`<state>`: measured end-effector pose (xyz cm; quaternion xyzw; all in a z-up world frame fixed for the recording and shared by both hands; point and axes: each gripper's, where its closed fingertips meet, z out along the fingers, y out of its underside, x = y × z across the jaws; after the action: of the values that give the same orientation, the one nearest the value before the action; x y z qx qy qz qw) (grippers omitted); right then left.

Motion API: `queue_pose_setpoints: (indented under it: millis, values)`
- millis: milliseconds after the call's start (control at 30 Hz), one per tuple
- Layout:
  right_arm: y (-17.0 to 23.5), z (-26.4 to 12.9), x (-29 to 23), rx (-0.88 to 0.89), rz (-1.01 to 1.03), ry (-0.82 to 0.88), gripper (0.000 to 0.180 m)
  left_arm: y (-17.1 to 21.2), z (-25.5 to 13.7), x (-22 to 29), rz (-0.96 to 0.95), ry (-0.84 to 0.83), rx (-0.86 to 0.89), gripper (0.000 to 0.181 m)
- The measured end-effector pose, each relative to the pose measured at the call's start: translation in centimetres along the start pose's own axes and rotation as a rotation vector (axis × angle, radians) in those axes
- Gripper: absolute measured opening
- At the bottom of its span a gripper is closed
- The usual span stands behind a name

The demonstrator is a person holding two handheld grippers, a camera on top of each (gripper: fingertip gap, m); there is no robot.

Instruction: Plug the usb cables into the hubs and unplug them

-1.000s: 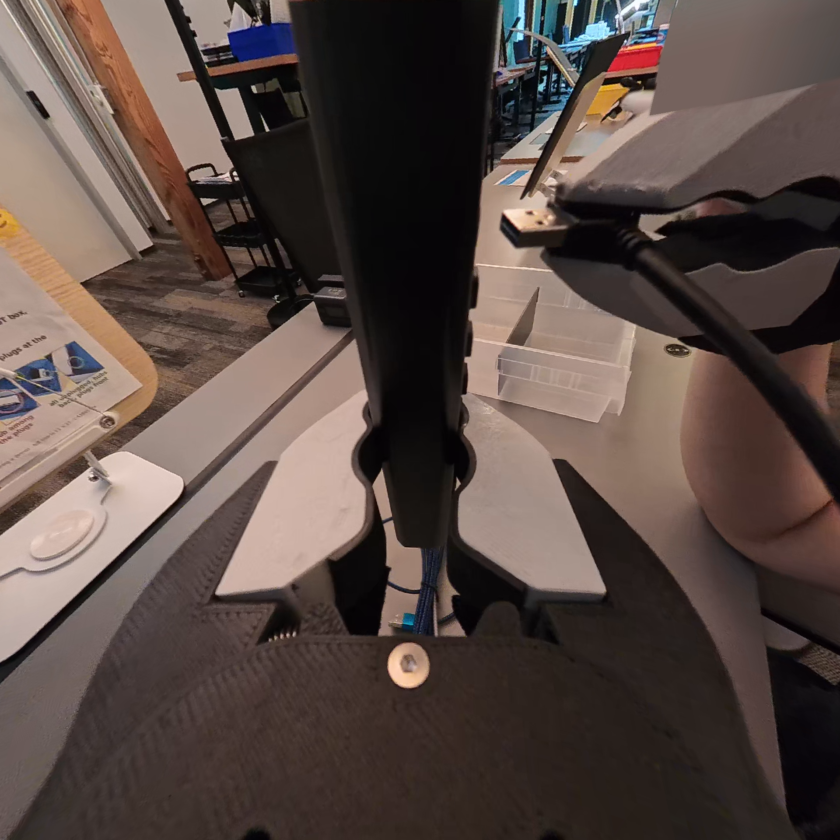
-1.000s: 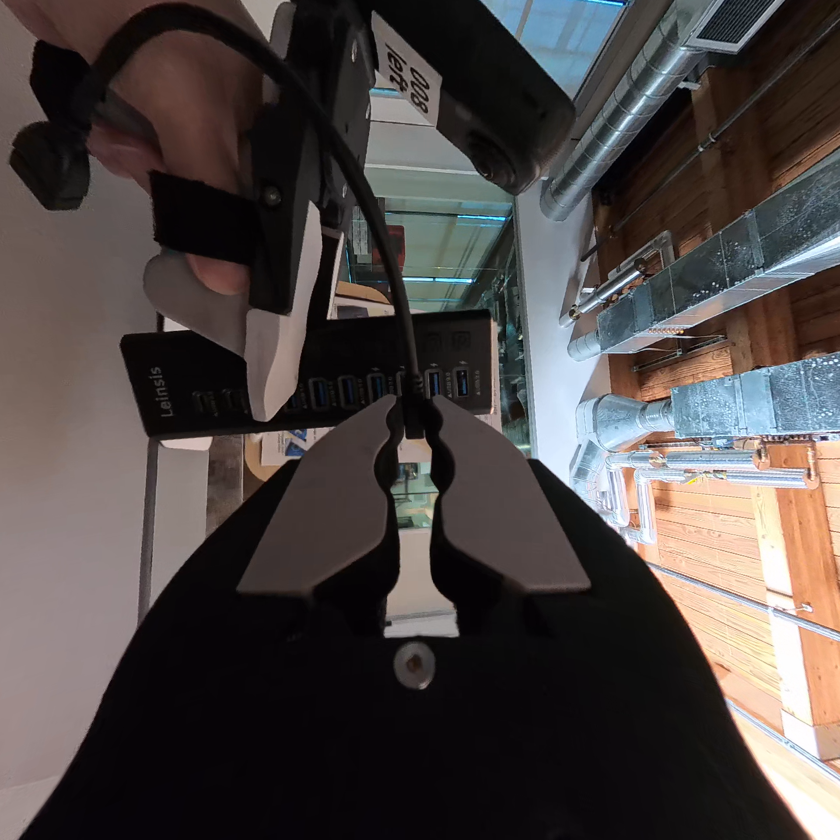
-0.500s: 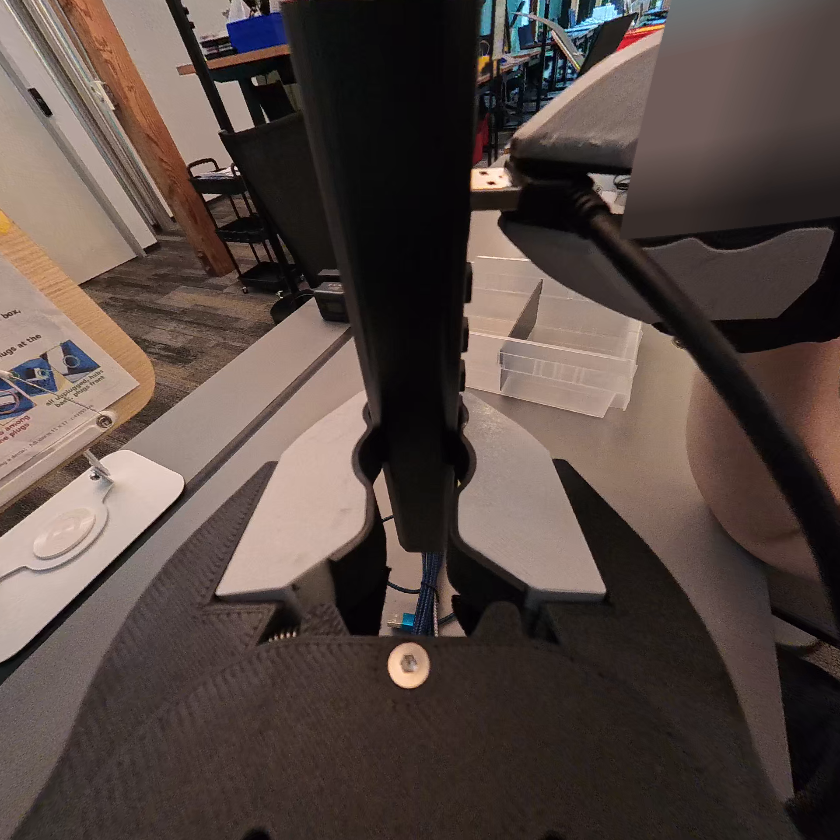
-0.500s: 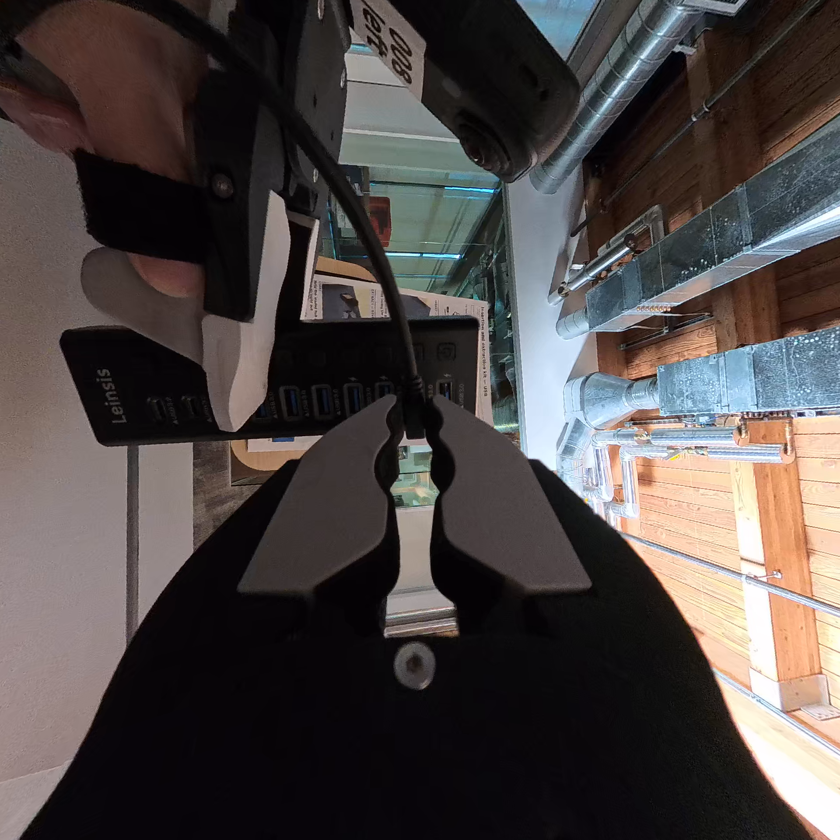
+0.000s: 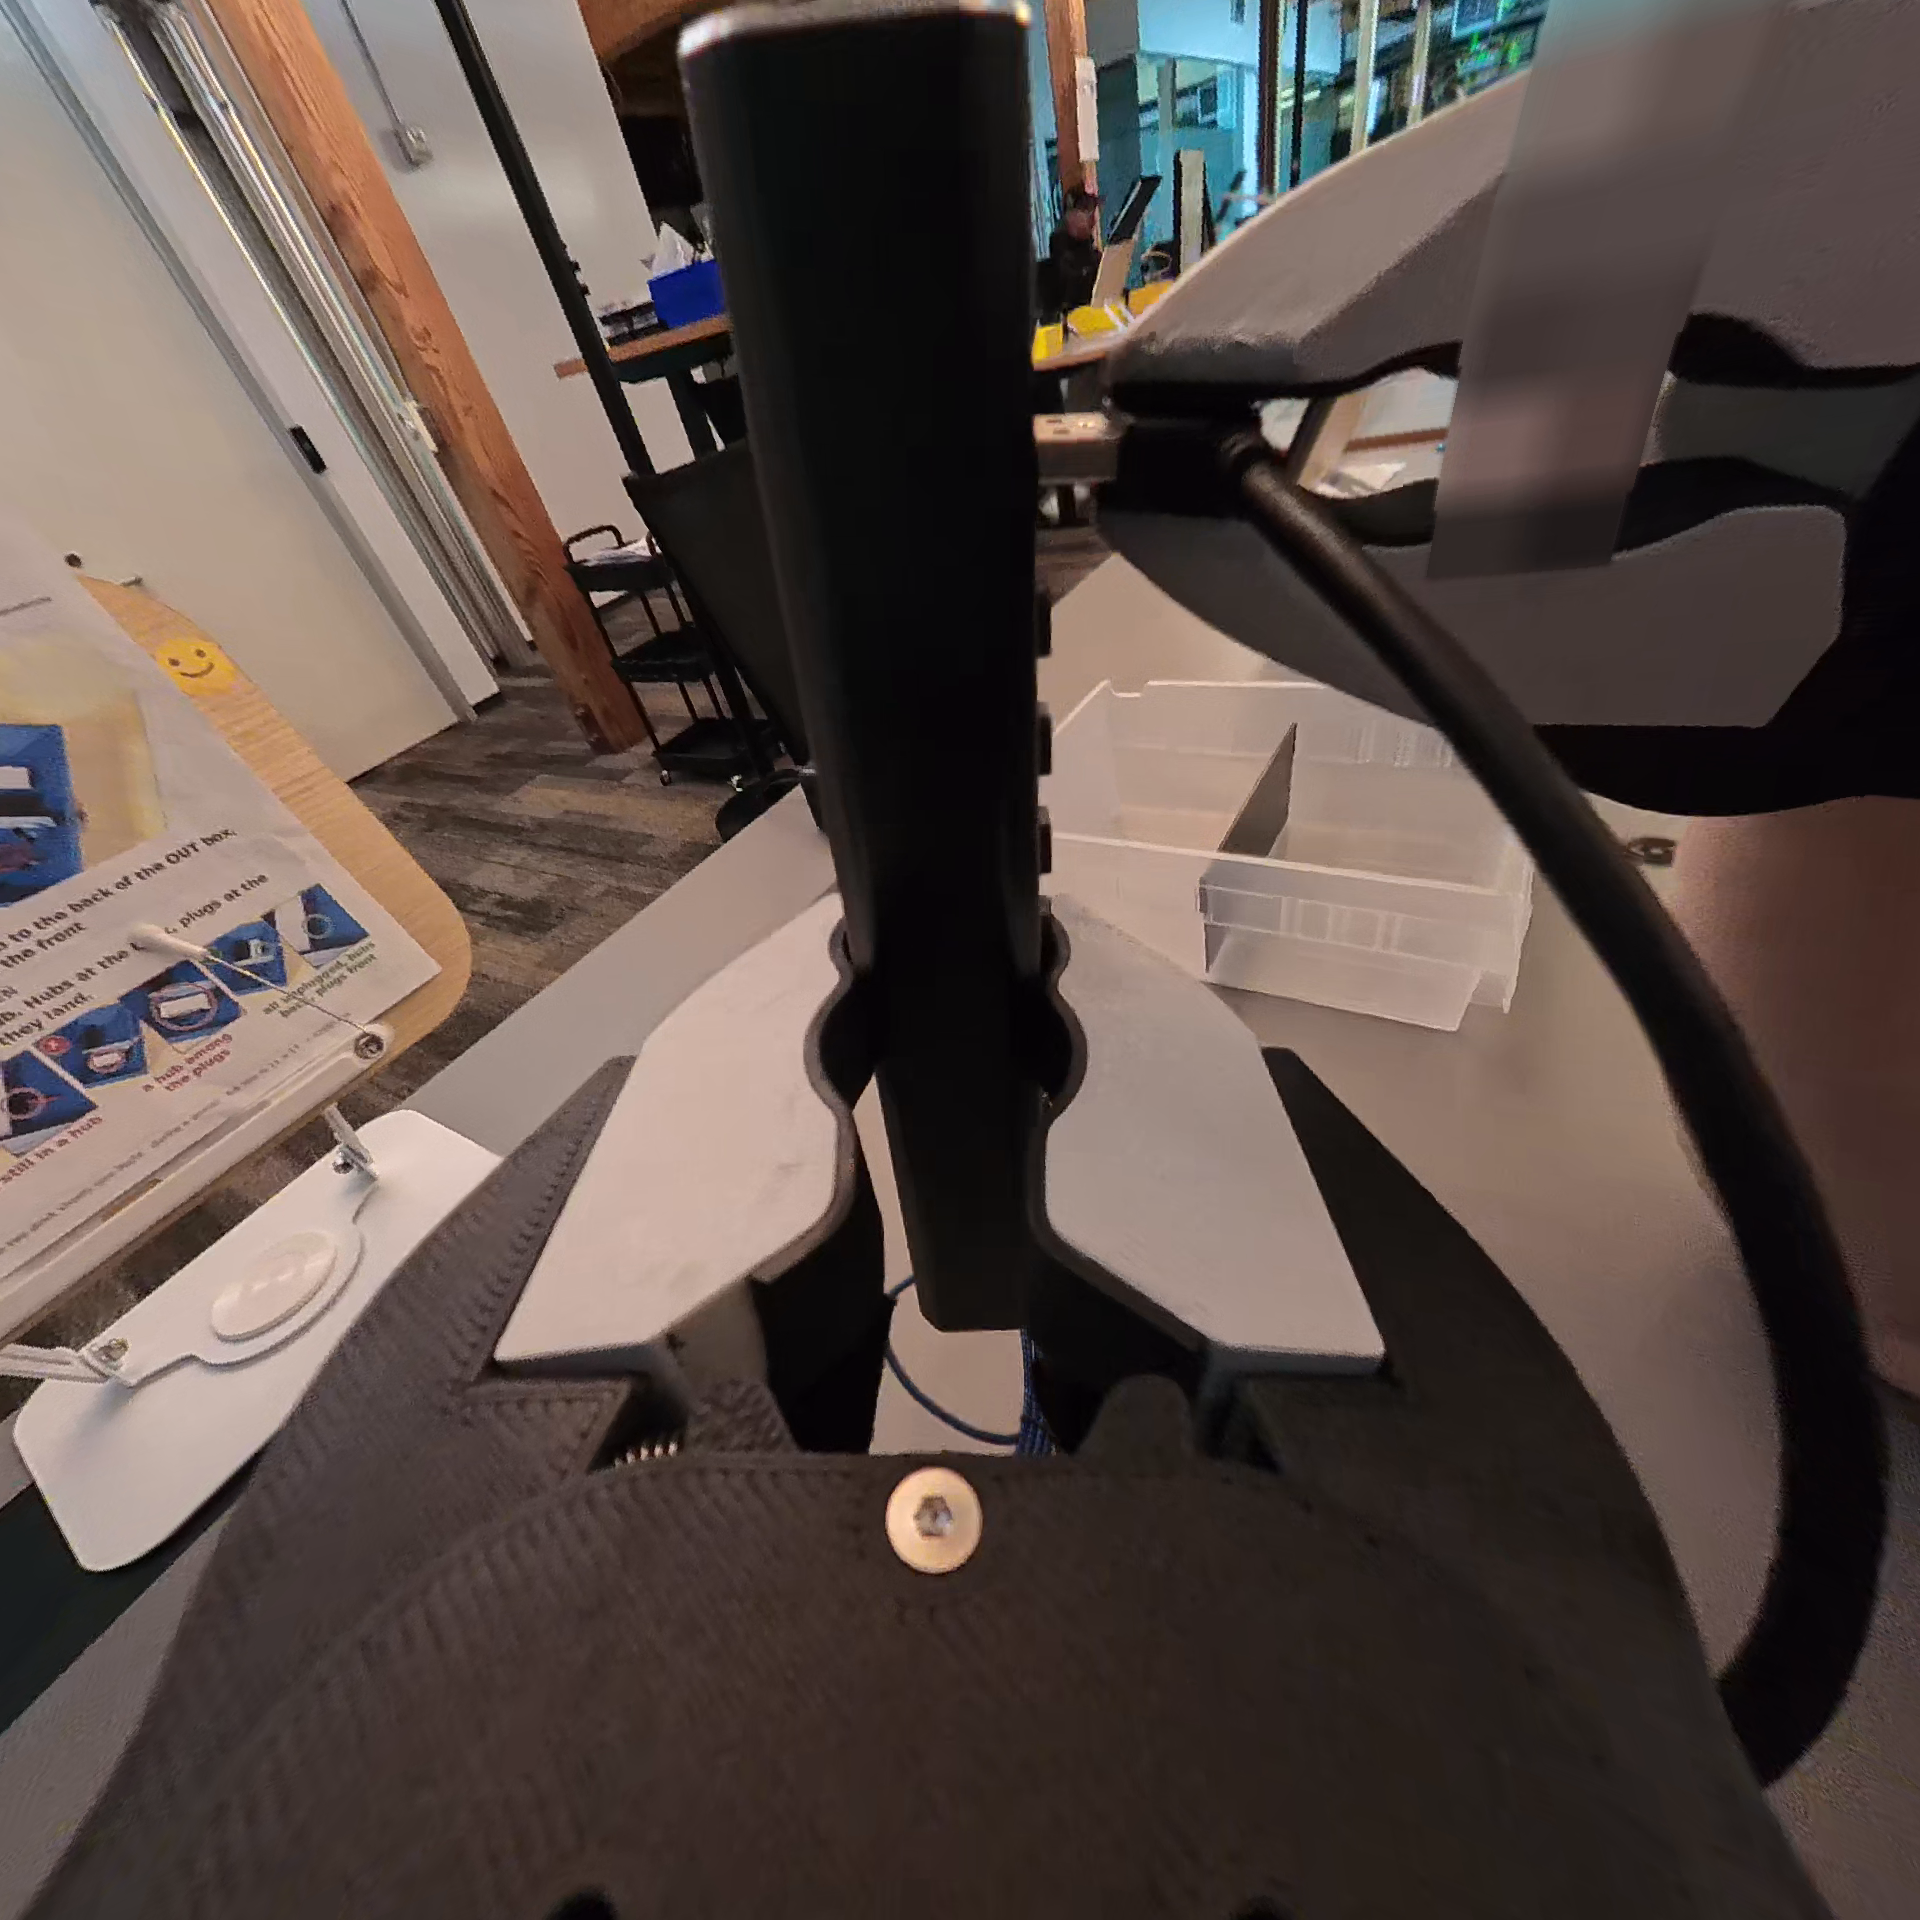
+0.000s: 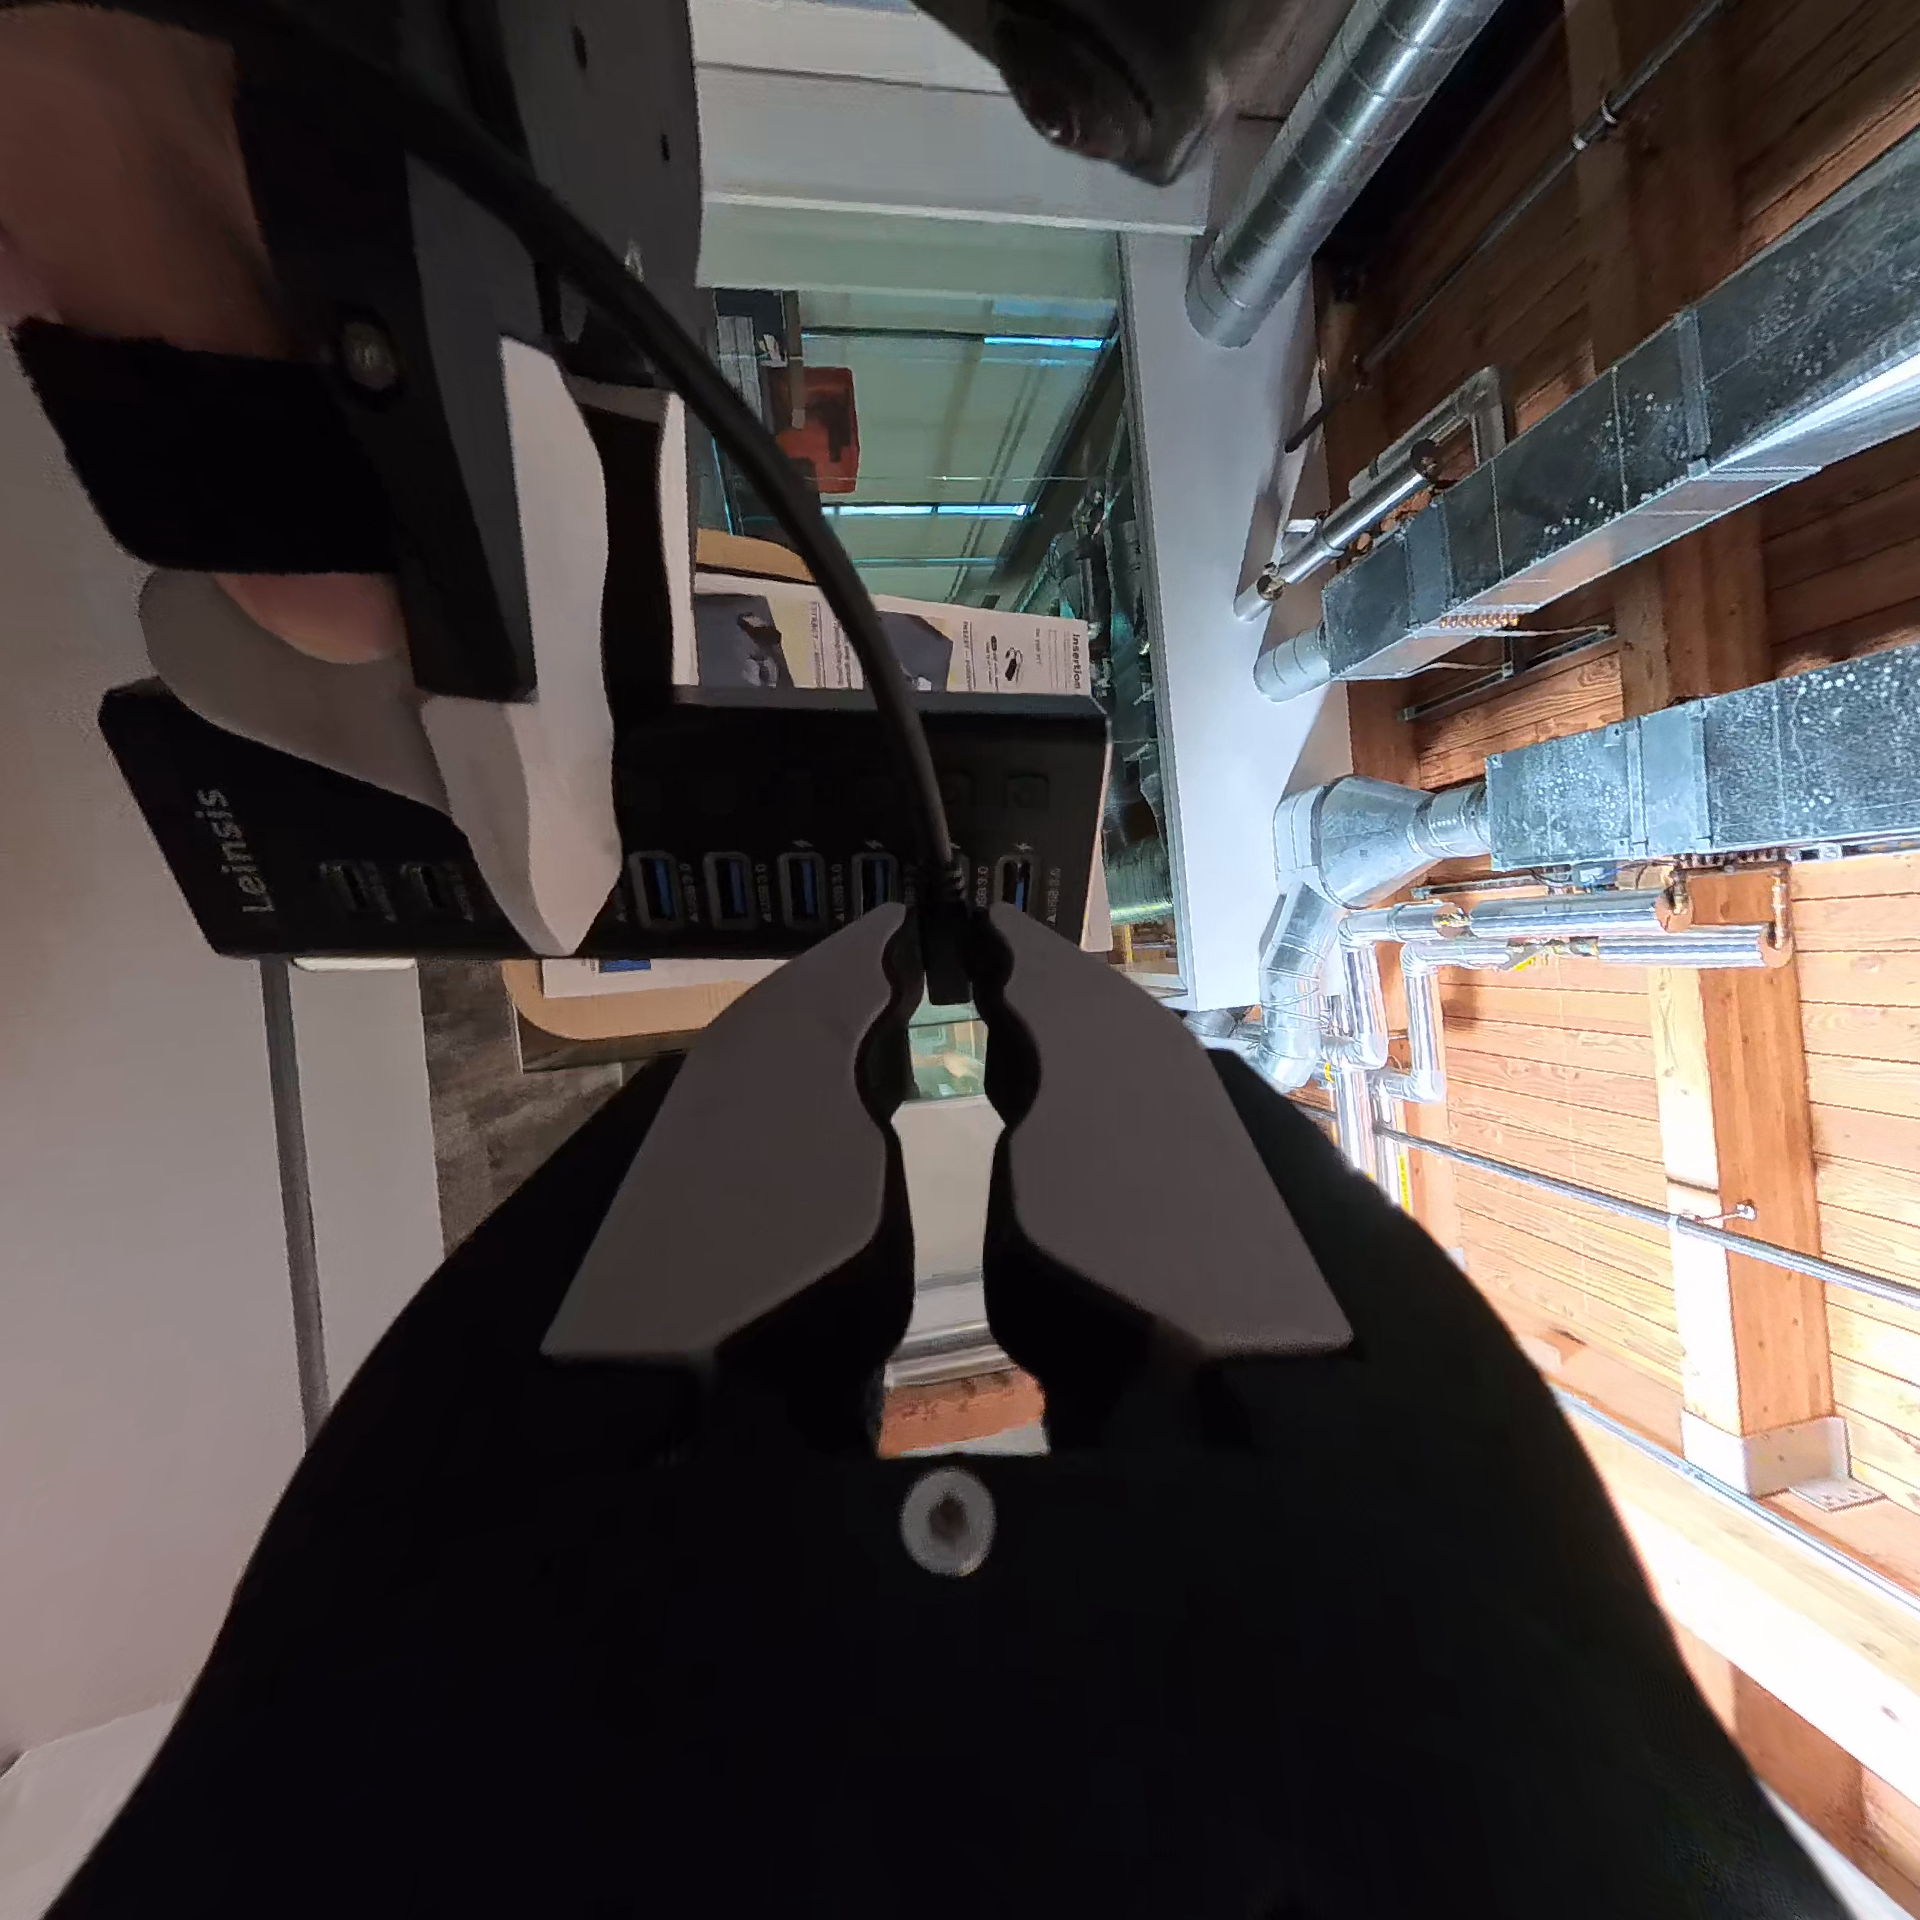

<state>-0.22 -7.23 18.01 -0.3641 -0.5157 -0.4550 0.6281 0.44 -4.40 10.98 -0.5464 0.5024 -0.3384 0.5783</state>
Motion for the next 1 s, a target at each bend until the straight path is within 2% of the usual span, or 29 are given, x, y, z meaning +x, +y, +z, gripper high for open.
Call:
queue_pose_setpoints:
  millis: [300,400,567,833,1000]
  values:
    - [-0.7,-0.7,1.2,0.010,0.100,0.016,0.010,-1.3,0.0,0.9,0.062,0.018,0.137,0.027]
    - [-0.8,-0.9,1.1,0.001,0.058,0.019,0.009,-1.3,0.0,0.8,0.111,0.006,0.139,0.027]
    - [-1.2,-0.6,1.4,0.016,0.054,0.062,0.009,-1.6,-0.5,-0.2,0.216,-0.105,0.131,0.027]
    - [-1.6,-0.7,1.5,0.084,0.067,0.095,0.008,-1.6,-1.5,-0.6,0.382,-0.136,0.059,0.028]
    - [-1.9,-0.1,1.6,0.057,0.102,0.124,0.008,-1.6,-1.9,-0.8,0.381,-0.132,0.047,0.029]
